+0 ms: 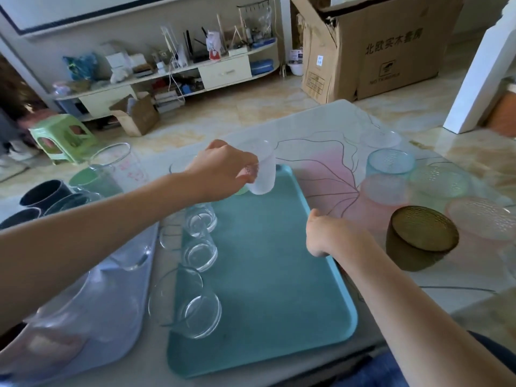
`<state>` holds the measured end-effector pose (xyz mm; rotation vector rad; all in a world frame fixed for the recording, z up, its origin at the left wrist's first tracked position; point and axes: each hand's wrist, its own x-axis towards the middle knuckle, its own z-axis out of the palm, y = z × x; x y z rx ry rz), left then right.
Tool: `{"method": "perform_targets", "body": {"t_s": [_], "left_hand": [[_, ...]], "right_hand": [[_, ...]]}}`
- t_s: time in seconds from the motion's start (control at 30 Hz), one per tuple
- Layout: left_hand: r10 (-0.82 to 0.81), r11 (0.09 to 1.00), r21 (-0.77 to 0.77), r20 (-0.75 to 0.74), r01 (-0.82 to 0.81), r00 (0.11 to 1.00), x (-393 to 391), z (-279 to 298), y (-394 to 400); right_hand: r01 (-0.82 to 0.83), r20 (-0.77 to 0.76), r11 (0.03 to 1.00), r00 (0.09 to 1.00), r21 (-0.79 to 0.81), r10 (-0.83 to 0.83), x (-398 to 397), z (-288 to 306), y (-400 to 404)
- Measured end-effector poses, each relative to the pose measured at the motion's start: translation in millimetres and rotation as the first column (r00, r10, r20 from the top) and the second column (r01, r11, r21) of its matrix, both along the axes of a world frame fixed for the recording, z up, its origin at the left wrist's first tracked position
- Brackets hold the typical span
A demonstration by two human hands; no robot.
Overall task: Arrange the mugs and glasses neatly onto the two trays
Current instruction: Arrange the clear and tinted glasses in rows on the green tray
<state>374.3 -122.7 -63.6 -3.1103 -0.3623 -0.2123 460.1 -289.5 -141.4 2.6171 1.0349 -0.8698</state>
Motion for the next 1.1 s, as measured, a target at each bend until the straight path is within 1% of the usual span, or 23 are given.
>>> {"method": "perform_targets", "body": {"t_s": [0.17,0.27,0.3,0.43,0.5,0.57,0.63,0.7,0.77,0.83,0.87,0.93,1.0,1.03,1.1], "left_hand": [[0.050,0.998,0.040,-0.148,-0.044,0.988,-27.8,-22.6,1.0],[0.090,0.995,0.059,-0.301,-0.076,0.949,-33.4,-29.3,-1.2],[0.099,0.994,0.074,-0.332,-0.078,0.938,-33.4,-30.2,-0.7],[0.052,0.998,0.060,-0.369,-0.032,0.928,-31.4,-26.8,4.2],[0.029,1.000,0.010,-0.375,-0.028,0.927,-27.4,-19.9,9.0],[-0.011,0.992,-0.121,-0.343,-0.032,0.939,-19.1,-4.6,8.3],[-0.036,0.976,-0.215,-0.336,-0.039,0.941,-5.6,13.8,8.4],[-0.053,0.962,-0.269,-0.346,-0.045,0.937,13.9,31.3,5.8],[-0.068,0.959,-0.283,-0.323,-0.028,0.944,39.9,39.8,0.6],[-0.090,0.970,-0.242,-0.262,0.025,0.961,71.1,38.5,-8.1],[-0.112,0.979,-0.193,-0.240,0.066,0.964,88.0,34.7,-14.1],[-0.194,0.981,-0.051,-0.238,0.187,0.952,124.4,20.8,-28.2],[-0.268,0.952,0.075,-0.257,0.295,0.929,159.4,0.8,-43.6],[-0.288,0.938,0.118,-0.261,0.326,0.922,175.9,-8.8,-51.4],[-0.292,0.931,0.151,-0.235,0.332,0.927,202.1,-25.1,-66.6]], "right_hand": [[0.059,-0.026,0.997,0.998,0.054,-0.057,-2.8,1.4,-1.7],[0.073,0.004,0.996,0.997,0.043,-0.073,-3.1,0.4,-2.3],[0.074,0.009,0.996,0.997,0.049,-0.075,-3.3,0.8,-3.2],[0.066,0.000,0.996,0.998,0.063,-0.066,-2.8,2.2,-5.3],[0.069,-0.015,0.994,0.998,0.082,-0.068,-1.4,0.5,-4.2],[0.073,-0.020,0.993,0.997,0.092,-0.072,-1.4,0.3,-4.6],[0.056,0.001,0.995,0.998,0.086,-0.057,-3.1,0.8,-4.0],[0.042,0.004,0.996,0.999,0.079,-0.042,-3.7,0.9,-3.3],[0.063,-0.010,0.995,0.998,0.080,-0.062,-2.9,1.3,-2.9],[0.075,-0.020,0.995,0.997,0.065,-0.074,-2.1,2.7,-1.0],[0.079,-0.025,0.995,0.997,0.054,-0.078,-1.7,3.2,0.2],[0.077,-0.026,0.996,0.997,0.041,-0.076,-0.5,3.2,2.4],[0.071,-0.019,0.997,0.997,0.043,-0.070,-0.3,3.4,3.6],[0.071,-0.018,0.996,0.997,0.048,-0.070,0.4,2.3,4.1],[0.077,-0.035,0.995,0.997,0.056,-0.075,3.1,-0.6,4.7]]}}
